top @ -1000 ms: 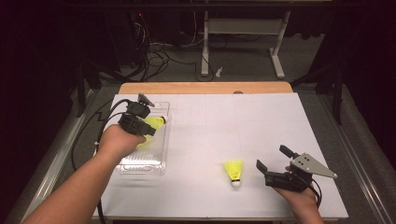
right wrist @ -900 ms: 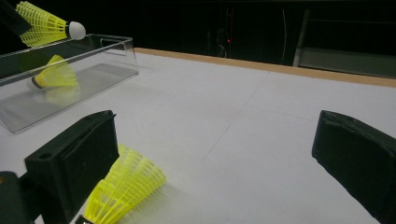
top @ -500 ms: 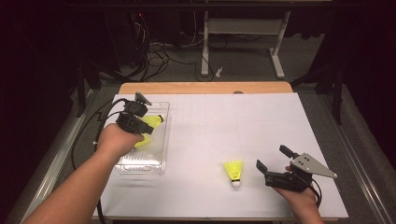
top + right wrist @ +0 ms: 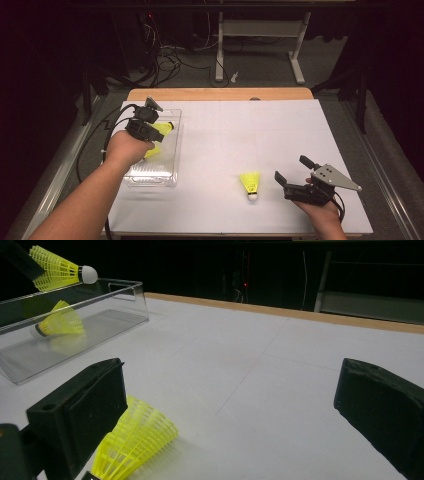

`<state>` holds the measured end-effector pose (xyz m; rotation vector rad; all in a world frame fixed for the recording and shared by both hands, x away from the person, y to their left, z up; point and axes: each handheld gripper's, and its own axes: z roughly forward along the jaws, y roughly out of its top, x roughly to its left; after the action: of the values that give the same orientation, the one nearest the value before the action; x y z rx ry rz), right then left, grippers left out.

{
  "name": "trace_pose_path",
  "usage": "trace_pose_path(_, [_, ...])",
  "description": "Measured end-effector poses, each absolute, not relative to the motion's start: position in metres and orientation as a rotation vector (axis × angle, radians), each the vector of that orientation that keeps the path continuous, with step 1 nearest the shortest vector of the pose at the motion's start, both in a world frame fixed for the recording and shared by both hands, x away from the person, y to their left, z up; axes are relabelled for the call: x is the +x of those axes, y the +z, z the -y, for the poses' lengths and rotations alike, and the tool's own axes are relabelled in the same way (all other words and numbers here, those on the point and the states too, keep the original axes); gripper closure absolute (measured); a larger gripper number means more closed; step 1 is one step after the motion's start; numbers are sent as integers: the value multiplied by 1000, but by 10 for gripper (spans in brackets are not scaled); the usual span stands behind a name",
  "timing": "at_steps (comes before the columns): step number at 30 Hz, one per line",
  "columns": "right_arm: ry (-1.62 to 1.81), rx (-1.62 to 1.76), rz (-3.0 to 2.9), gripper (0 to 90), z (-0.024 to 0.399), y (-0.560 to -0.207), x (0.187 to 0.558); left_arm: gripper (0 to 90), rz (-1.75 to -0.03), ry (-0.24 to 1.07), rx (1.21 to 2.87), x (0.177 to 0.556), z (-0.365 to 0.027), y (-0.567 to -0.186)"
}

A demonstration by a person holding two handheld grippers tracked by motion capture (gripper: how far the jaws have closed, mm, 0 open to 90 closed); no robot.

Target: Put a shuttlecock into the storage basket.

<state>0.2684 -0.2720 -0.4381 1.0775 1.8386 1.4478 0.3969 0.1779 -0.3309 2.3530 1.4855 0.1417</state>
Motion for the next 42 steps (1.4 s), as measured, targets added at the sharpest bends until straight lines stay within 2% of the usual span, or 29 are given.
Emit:
trace_pose_path(17, [1455, 1078, -1833, 11, 273, -438, 268, 900, -1493, 142, 2381, 409, -166, -349])
trace_pose_path(42, [1456, 1081, -1831, 11, 274, -438, 268, 900, -1566, 168, 2356, 421, -173, -363])
